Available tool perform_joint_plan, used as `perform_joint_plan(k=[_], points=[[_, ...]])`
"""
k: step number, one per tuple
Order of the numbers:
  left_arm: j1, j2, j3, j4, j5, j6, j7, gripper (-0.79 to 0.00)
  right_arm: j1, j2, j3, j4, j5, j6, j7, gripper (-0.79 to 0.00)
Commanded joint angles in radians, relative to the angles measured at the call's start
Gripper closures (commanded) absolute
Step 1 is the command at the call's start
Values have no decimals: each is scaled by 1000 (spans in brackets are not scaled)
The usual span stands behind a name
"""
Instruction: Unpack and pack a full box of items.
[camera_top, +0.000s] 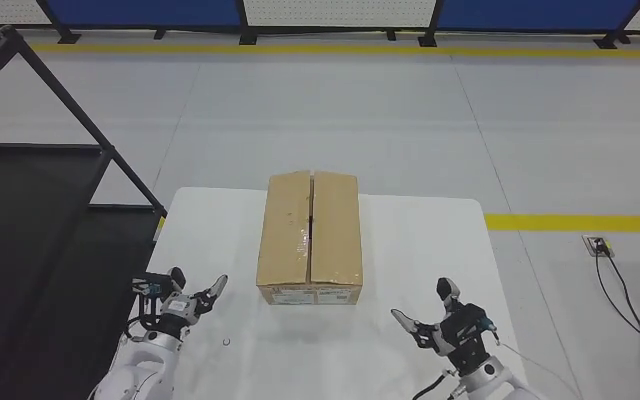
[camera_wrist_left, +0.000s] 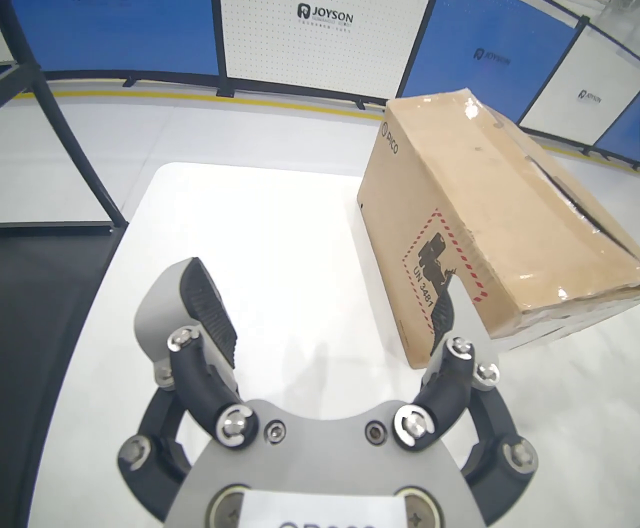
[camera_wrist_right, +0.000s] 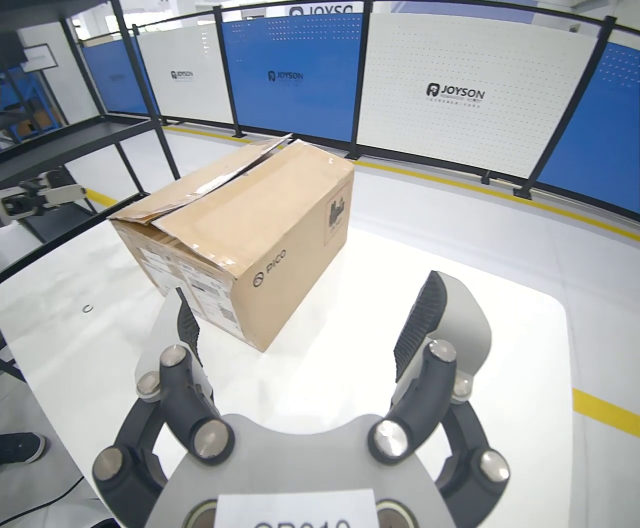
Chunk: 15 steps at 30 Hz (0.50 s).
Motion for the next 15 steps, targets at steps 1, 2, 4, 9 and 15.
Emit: perform_joint_plan(k=[1,2,4,9,15], points=[[-42,-3,36,48,36,-9,4,-785,12,0,-15,15,-17,-38,-33,-785],[-58,-5,53,68,49,-13,4,-785,18,0,-21,27,-21,-51,-53,-785],[-87,-8,84,100,60,-27,7,-785,29,-1,-30,57,-22,-65,-80,-785],[-132,-17,147,159,85,-37,20,-785,51,-3,-54,106,-50,-65,-113,-785],[-155,-23,185,183,115,-51,19,-785,55,-4,-64,128,-85,-51,-122,-785]])
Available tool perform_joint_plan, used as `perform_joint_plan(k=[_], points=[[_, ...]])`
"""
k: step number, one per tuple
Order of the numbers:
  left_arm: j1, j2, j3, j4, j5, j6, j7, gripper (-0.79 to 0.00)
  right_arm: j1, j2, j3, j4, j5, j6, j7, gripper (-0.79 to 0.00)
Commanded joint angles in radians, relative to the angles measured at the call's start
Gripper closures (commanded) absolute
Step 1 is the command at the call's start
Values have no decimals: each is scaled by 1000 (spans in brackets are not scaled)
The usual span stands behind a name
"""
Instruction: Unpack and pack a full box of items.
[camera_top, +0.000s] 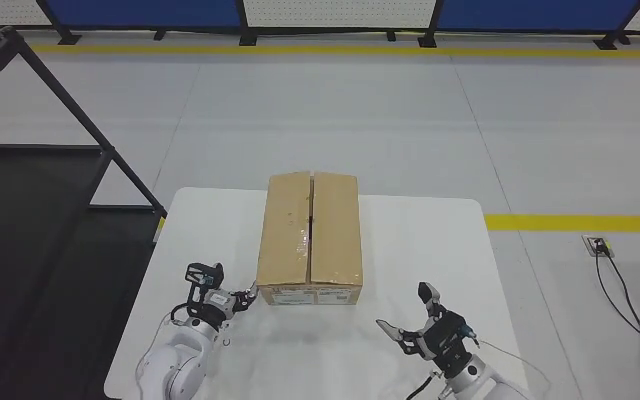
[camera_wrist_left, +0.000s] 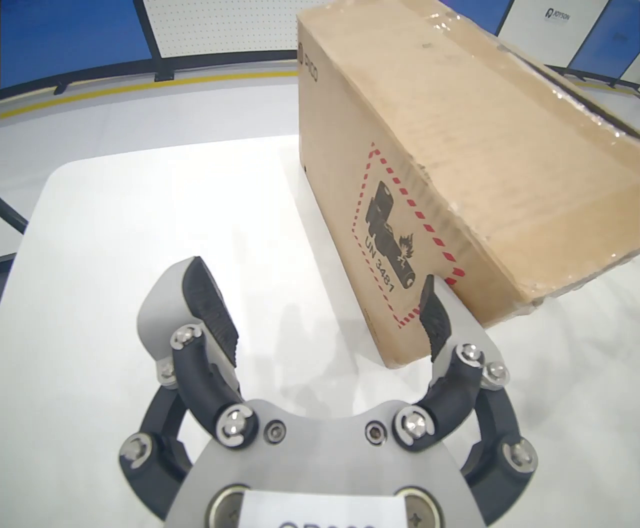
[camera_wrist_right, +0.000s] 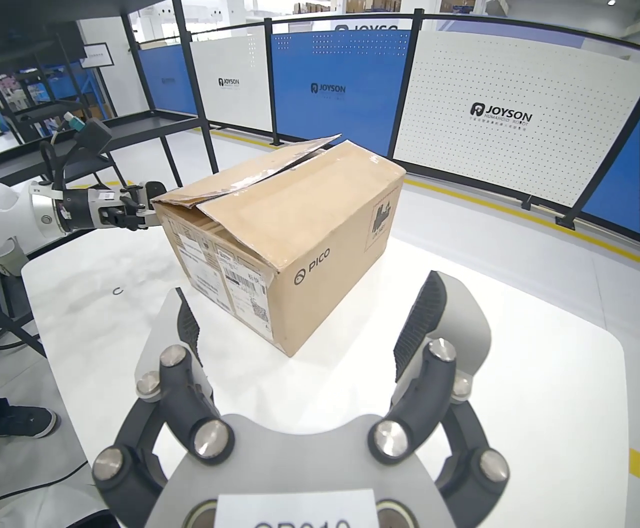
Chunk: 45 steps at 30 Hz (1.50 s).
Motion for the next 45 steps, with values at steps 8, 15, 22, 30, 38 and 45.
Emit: perform_joint_plan(k=[8,15,22,30,38,45], points=[[1,-4,44,-31,52,-25,-9,-785,6,0,-5,21,-15,-11,8,-785],[14,-7,60,-52,42,-40,-8,-785,1,2,3,27,-11,-17,-5,-785],[31,-7,77,-80,43,-91,-7,-785,1,4,8,32,-5,-45,-6,-785],[43,-6,48,-80,12,-64,15,-785,3,5,9,31,27,-81,-2,-785],[11,-17,39,-21,-54,49,-31,-785,3,5,9,31,27,-81,-2,-785],[-16,-29,106,-2,-25,42,-35,-785,13,2,7,49,88,-78,50,-785]])
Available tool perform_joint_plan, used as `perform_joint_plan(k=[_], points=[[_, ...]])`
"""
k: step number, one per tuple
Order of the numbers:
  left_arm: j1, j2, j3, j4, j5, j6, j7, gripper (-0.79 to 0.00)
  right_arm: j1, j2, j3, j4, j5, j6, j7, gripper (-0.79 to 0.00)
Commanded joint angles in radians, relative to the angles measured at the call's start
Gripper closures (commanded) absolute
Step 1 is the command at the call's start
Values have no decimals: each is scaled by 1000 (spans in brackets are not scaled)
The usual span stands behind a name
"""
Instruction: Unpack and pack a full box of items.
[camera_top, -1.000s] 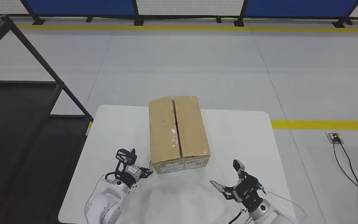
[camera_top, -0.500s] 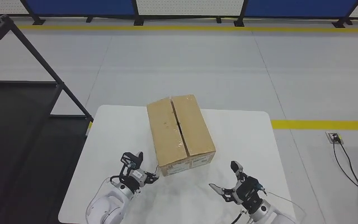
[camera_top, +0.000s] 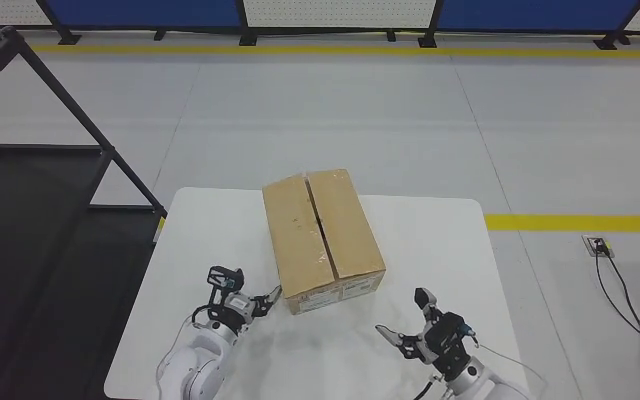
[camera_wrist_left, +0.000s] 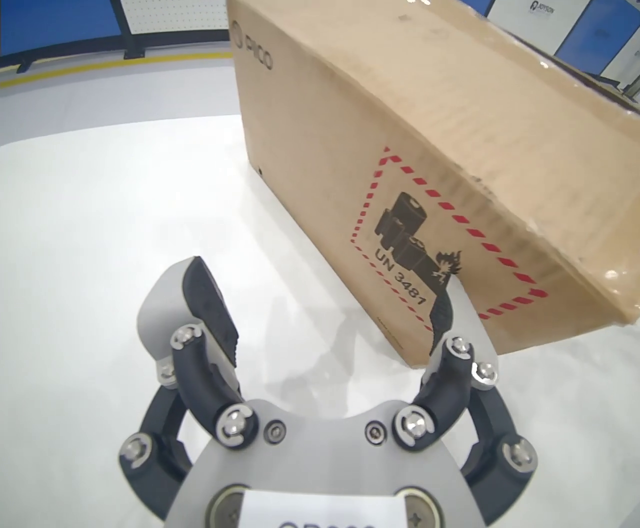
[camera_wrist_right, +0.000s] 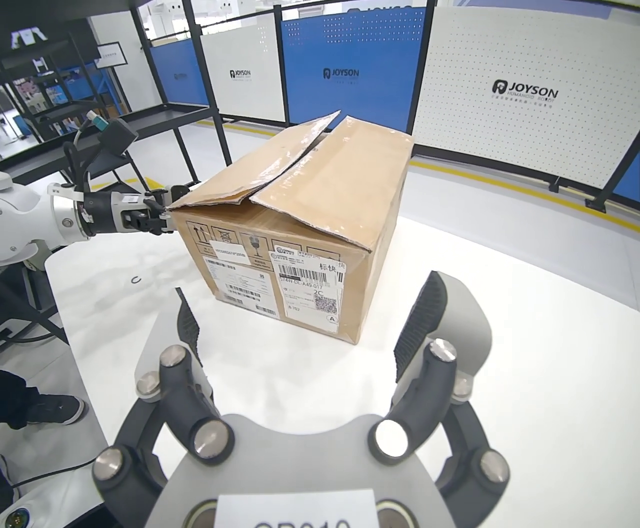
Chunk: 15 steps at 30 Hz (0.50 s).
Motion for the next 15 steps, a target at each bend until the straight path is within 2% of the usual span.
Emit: perform_joint_plan(k=[1,15], points=[[-5,-3,19,4,11,1,3,-785,6,0,0,6,8,-10,18,-785],[-36,-20,96,4,33,-27,-6,-785,-12,6,35,32,79,-72,13,-785]])
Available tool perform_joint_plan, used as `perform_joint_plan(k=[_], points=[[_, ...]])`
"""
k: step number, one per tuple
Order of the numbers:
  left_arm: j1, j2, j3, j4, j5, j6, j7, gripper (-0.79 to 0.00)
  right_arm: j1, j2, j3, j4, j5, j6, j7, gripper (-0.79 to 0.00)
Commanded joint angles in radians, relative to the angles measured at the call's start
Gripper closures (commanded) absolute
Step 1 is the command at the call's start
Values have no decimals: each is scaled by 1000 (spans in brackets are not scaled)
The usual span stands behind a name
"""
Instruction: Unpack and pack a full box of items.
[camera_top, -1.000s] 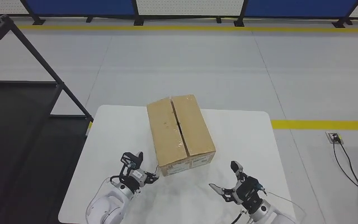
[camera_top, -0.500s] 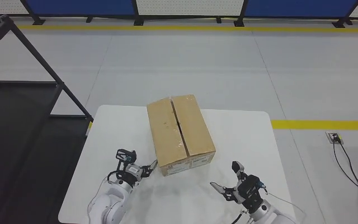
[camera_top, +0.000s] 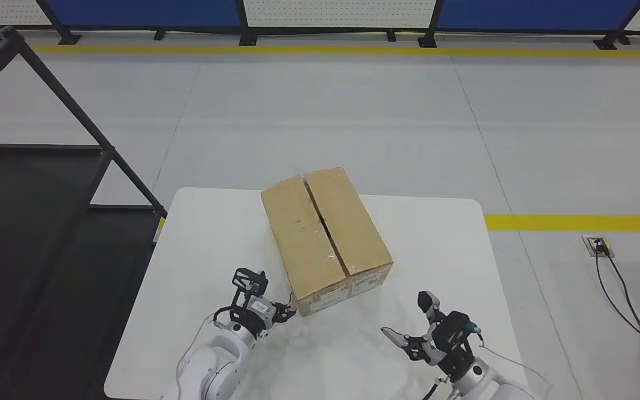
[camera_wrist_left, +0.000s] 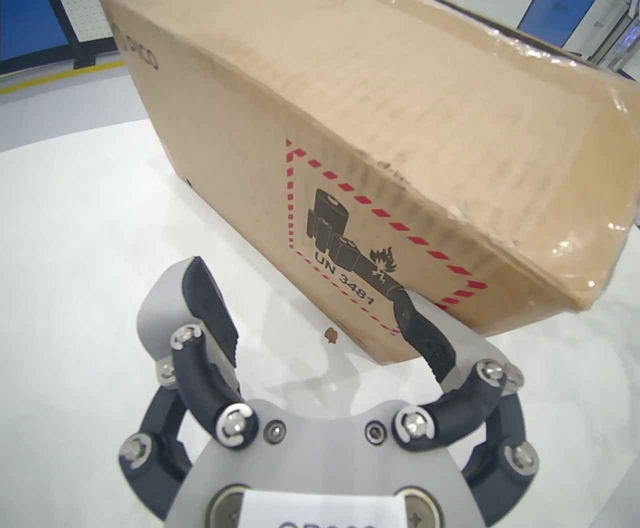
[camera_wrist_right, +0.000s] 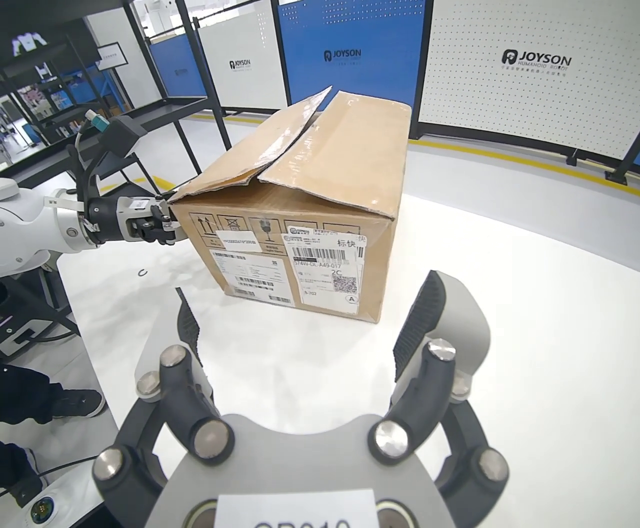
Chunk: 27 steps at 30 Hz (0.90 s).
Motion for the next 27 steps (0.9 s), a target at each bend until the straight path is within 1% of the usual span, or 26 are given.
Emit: perform_joint_plan(k=[1,5,11,12,13,17,19,21,24,27], points=[[-7,-3,16,-2,8,-6,-3,-785,-4,1,8,4,25,-21,-1,-785],[-22,-10,47,-2,18,-14,-10,-785,-10,3,18,12,83,-64,-6,-785],[-47,-21,96,3,39,-32,-15,-785,-10,6,31,16,198,-157,-5,-785],[-51,-22,103,4,43,-36,-14,-785,-6,6,41,1,199,-161,-24,-785],[-54,-23,109,6,45,-42,-14,-785,-11,7,60,-17,150,-122,-53,-785],[-59,-24,112,9,49,-79,0,-785,-11,7,60,-17,150,-122,-53,-785],[-57,-20,88,6,38,-94,10,-785,-11,7,60,-17,150,-122,-53,-785],[-46,-13,46,-1,17,-101,21,-785,-11,7,60,-17,150,-122,-53,-785],[-21,0,-42,-18,-27,-101,40,-785,-8,6,53,-19,167,-108,-36,-785],[5,14,-143,-38,-66,-91,56,-785,25,1,26,-12,251,-97,38,-785]])
